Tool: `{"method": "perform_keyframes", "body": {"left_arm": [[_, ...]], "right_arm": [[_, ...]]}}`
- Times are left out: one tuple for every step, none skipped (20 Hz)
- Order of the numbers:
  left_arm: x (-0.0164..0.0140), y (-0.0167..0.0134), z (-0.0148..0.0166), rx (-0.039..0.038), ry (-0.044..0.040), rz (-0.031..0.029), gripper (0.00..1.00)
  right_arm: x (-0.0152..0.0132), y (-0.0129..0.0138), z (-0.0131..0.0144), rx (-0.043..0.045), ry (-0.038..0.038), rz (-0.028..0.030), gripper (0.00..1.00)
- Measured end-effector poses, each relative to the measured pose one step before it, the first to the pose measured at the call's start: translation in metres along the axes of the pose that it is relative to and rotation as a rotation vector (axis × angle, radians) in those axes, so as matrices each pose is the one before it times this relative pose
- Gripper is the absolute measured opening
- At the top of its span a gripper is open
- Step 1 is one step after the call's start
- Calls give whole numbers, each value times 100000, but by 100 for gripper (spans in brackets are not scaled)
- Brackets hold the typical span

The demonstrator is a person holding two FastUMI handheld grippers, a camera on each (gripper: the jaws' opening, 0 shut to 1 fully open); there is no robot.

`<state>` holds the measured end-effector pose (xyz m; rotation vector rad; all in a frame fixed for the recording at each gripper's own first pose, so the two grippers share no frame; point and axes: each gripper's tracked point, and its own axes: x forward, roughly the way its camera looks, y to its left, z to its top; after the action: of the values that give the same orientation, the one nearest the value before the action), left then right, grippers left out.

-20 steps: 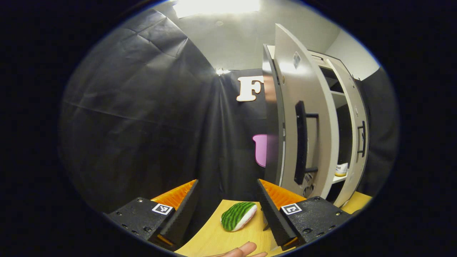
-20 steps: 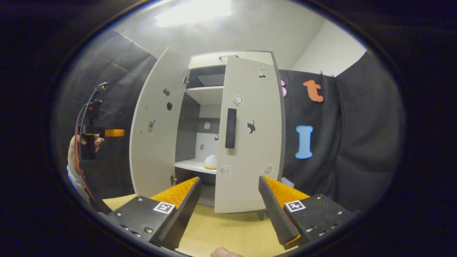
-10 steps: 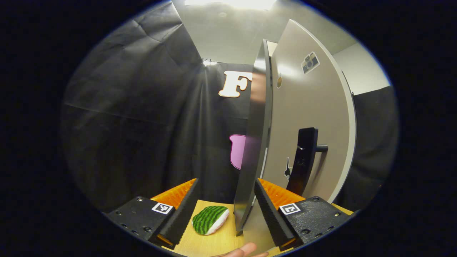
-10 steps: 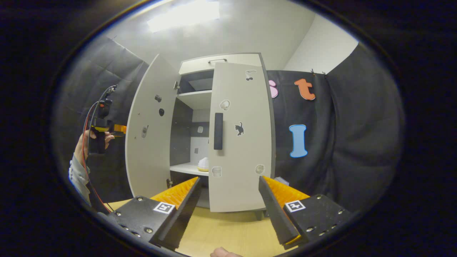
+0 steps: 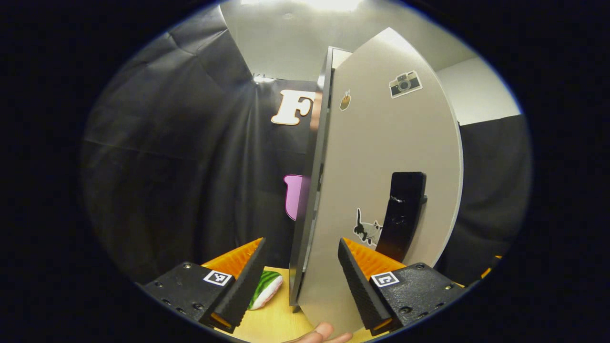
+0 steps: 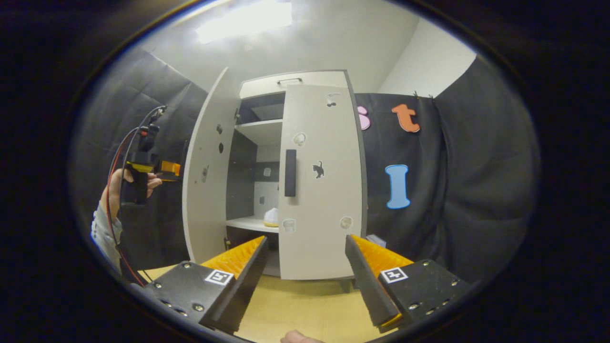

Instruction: Grab one shoe with the right hand and put it into the shoe cabinet, grab the other shoe with the left hand and put it into the shoe cabinet; then close the right door with the right hand and the left door with the left hand.

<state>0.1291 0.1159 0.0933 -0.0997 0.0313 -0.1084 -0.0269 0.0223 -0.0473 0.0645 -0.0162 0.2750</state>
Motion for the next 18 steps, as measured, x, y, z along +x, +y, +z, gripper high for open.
{"method": "perform_keyframes", "body": {"left_arm": [[349,-724,-134,1065,56,297,91],[277,-927,84,1240,-213,-793,91],[146,-917,14,1194,482,-1186,91],[326,-287,73,80,585,-744,91],[637,-641,85,-321,944,-993,91],[728,-941,-26,-510,1357,-1270,85],[1289,-1244,-234,-1082,1263,-1675,90],[1319,-1338,-355,-1077,1525,-2317,90],[1235,-1751,-1005,-1129,3050,-2691,86],[773,-1302,-1275,-1304,4131,-2350,91],[-368,-400,-1159,-1424,2809,-1252,93],[-294,-33,-571,123,871,147,93],[370,45,-241,294,-981,1836,93],[171,177,234,1127,-2192,1642,93],[-10,85,33,1315,-2555,1520,93],[-25,388,113,1054,-1685,2025,93],[-560,435,-32,247,-1555,1607,93],[-817,189,-146,-922,112,370,93]], "right_arm": [[9,-319,-42,-384,-42,-742,96],[34,-204,-145,264,246,-796,96],[-63,-135,-103,366,180,-316,96],[16,-179,18,494,-72,-150,96],[22,-174,-41,501,-109,-167,96],[-178,-416,-54,346,53,-194,99],[-19,-286,-72,432,128,-530,96],[45,-258,-141,229,219,-409,99],[104,-155,-190,-110,475,-481,99],[68,-229,-242,-55,549,-914,99],[-184,-238,-243,-333,460,-561,99],[-242,-113,-237,-355,265,-214,99],[-186,-164,-161,-52,185,-199,96],[-380,-261,-291,453,306,-442,99],[-105,-151,-310,344,513,-168,96],[133,-242,-222,265,421,-296,99],[93,-202,-69,406,326,-429,96],[83,-67,-60,519,92,-271,96]]}}
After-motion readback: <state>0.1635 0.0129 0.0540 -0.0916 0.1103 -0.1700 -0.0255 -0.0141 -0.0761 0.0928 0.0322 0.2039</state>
